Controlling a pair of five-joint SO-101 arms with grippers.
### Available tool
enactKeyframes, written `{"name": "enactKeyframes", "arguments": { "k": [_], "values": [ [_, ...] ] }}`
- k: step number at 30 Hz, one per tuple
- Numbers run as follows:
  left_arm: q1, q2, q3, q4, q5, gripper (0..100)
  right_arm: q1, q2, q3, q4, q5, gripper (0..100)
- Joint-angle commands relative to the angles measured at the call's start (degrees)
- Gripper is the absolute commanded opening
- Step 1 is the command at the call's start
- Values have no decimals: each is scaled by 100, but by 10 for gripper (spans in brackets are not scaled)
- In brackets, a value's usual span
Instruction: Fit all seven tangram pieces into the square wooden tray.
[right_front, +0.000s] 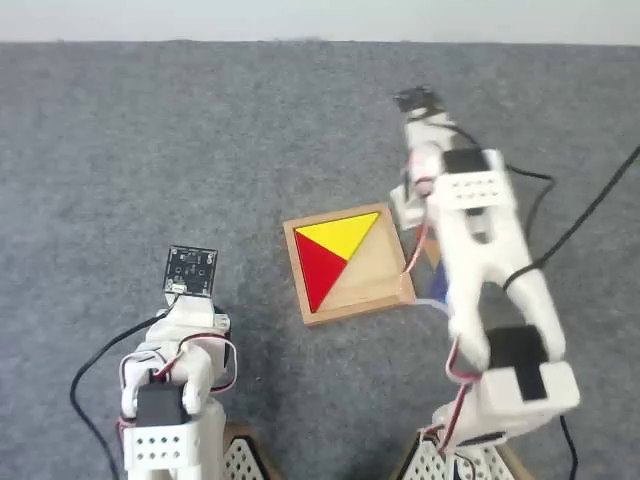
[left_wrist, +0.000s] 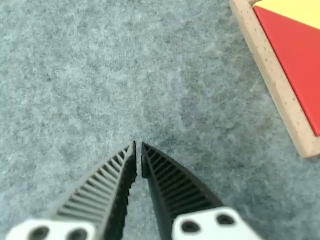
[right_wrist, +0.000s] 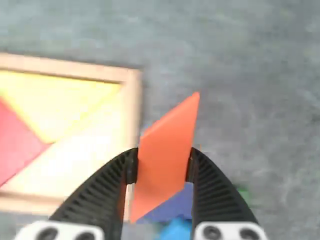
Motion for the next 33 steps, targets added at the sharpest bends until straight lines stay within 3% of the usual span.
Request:
{"name": "enactKeyframes", "arguments": {
  "k": [1, 6, 14, 21, 30, 33],
  "values": [
    [26, -97, -57, 18, -9, 21, -505, -611, 580, -295, -264, 69],
    [26, -97, -57, 18, -9, 21, -796, -716, 1538, -1042, -589, 69],
    [26, -97, -57, 18, -9, 21, -1015, -567, 1732, -1552, -1512, 69],
    [26, -97, -57, 18, -9, 21, -1165, 110, 1187, -1604, -1398, 71],
    [26, -97, -57, 18, -9, 21, -593, 593, 352, -1209, -1380, 73],
    [26, -97, -57, 18, -9, 21, -585, 673, 343, -1244, -1037, 74]
  ]
}}
